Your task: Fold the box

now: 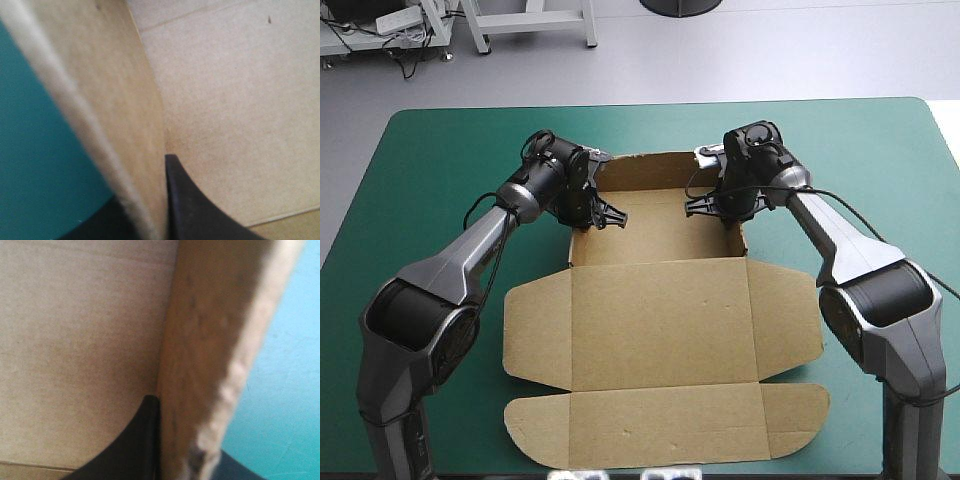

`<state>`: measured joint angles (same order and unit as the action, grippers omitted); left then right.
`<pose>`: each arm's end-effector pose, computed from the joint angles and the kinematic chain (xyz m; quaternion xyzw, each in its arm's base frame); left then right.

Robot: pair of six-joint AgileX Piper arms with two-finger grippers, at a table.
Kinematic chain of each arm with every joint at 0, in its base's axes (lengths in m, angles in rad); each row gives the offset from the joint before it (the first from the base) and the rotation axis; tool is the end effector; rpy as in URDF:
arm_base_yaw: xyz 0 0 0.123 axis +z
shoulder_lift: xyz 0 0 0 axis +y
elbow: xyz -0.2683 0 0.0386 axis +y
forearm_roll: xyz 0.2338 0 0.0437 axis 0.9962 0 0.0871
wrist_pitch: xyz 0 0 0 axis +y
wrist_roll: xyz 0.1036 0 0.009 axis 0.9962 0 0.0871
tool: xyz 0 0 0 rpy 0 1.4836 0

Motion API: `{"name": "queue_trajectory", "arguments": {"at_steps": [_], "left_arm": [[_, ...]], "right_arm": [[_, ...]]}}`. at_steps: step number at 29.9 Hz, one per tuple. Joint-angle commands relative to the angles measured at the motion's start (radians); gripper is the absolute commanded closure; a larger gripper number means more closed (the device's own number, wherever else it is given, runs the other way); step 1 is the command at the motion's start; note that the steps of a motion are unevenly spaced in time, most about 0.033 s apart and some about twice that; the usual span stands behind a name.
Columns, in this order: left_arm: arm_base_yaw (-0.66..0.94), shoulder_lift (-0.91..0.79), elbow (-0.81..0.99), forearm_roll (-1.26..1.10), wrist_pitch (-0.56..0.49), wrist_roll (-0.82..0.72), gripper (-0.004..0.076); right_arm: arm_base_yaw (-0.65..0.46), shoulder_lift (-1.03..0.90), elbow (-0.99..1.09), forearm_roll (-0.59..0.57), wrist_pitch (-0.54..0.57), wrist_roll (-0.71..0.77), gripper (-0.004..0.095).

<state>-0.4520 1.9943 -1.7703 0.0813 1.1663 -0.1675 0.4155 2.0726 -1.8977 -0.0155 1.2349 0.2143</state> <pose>0.3728 -0.1724 0.2424 0.1511 0.9787 -0.0033 0.1389 0.3906 0.1707 0.2412 -0.1013 0.9871 0.0311 0.1200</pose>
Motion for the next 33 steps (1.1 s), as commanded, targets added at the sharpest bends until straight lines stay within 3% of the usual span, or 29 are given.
{"name": "queue_trajectory", "arguments": {"at_steps": [1, 12, 14, 16, 21, 23, 28, 33], "left_arm": [[-0.036, -0.028, -0.020, -0.095, -0.021, 0.026, 0.0733], [-0.036, -0.024, -0.020, -0.056, -0.014, 0.040, 0.0732], [-0.036, -0.024, -0.020, -0.061, -0.002, 0.066, 0.0715], [-0.036, -0.024, -0.022, -0.066, 0.021, 0.118, 0.0666], [-0.025, -0.024, -0.042, -0.068, 0.076, 0.120, 0.0460], [-0.017, -0.024, -0.057, -0.068, 0.093, 0.120, 0.0367], [-0.017, -0.028, -0.100, -0.065, 0.130, 0.118, 0.0195], [-0.017, -0.053, -0.135, -0.047, 0.130, 0.116, 0.0181]], "right_arm": [[0.034, -0.051, -0.033, 0.113, -0.047, -0.013, 0.0926], [0.034, -0.051, -0.033, 0.079, -0.007, -0.032, 0.0909], [0.034, -0.051, -0.033, 0.080, 0.021, -0.082, 0.0834], [0.034, -0.051, -0.034, 0.077, 0.023, -0.097, 0.0689], [0.034, -0.051, -0.036, 0.077, 0.023, -0.085, 0.0253], [0.034, -0.053, -0.036, 0.079, 0.023, -0.085, 0.0145], [0.034, -0.064, -0.036, 0.061, 0.023, -0.085, 0.0125], [0.017, -0.100, -0.058, 0.061, 0.023, -0.083, 0.0125]]}}
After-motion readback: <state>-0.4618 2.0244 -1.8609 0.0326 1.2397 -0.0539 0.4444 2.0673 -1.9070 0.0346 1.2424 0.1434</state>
